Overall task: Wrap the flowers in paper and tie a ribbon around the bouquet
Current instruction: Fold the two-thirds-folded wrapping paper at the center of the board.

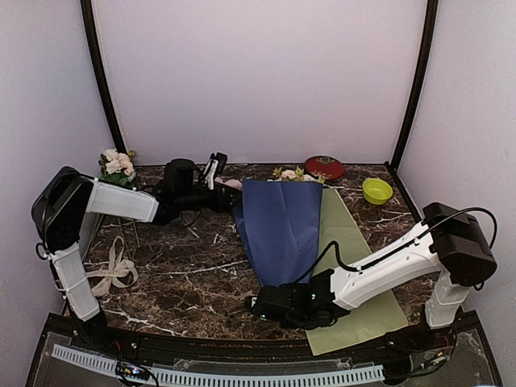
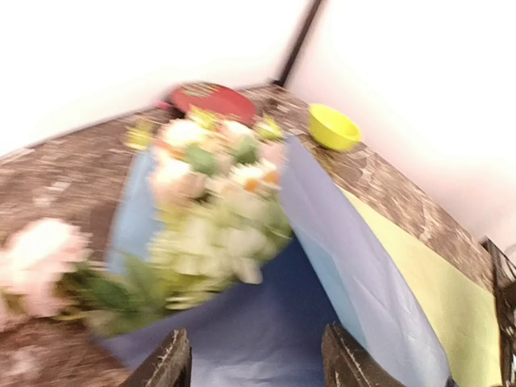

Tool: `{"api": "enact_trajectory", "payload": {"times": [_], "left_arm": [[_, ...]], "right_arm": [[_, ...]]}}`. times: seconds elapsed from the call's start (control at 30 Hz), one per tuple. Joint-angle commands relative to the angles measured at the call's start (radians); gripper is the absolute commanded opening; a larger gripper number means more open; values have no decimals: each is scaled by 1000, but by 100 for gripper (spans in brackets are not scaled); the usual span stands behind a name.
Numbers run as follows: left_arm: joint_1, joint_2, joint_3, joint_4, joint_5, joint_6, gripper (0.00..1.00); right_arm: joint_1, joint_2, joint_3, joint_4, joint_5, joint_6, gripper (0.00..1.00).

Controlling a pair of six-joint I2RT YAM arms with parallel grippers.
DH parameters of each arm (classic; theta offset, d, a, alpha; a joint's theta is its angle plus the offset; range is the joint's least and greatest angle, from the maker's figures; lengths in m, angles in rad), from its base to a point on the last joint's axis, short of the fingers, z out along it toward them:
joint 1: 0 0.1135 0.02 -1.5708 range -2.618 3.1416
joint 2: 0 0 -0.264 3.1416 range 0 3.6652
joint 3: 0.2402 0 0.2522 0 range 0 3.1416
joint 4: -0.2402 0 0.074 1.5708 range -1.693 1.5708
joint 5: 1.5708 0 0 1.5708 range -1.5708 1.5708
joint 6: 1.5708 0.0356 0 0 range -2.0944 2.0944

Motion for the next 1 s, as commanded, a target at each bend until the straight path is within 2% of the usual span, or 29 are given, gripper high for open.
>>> {"api": "enact_trajectory", "payload": {"times": [0.0, 0.13, 0.23, 0.33, 0.4, 0.57, 0.7, 0.87, 0.97], "left_arm": [[26, -120, -60, -172, -201, 14, 57], [45, -210, -137, -197, -314, -19, 61], [45, -240, -172, -184, -180, -83, 62], [25, -223, -233, -37, 0, -221, 62], [-11, -196, -276, 96, 66, -286, 69], [-101, -130, -275, 232, 107, -317, 76], [-109, -67, -230, 208, 106, -335, 77], [-110, -8, -194, 160, 84, -329, 69], [-110, -4, -194, 201, 110, -340, 54]], "right_arm": [[9, 30, 10, -22, -41, -2, 0], [9, 34, 13, -24, -31, -7, 0], [10, 35, 15, -27, -21, -11, 0], [7, 40, 20, -33, -18, -10, 0], [7, 41, 23, -35, -18, -11, 0], [8, 40, 25, -39, -12, -13, 0], [7, 40, 28, -44, -6, -12, 0], [7, 38, 27, -42, -3, -14, 0], [8, 34, 27, -44, -4, -14, 0]]}}
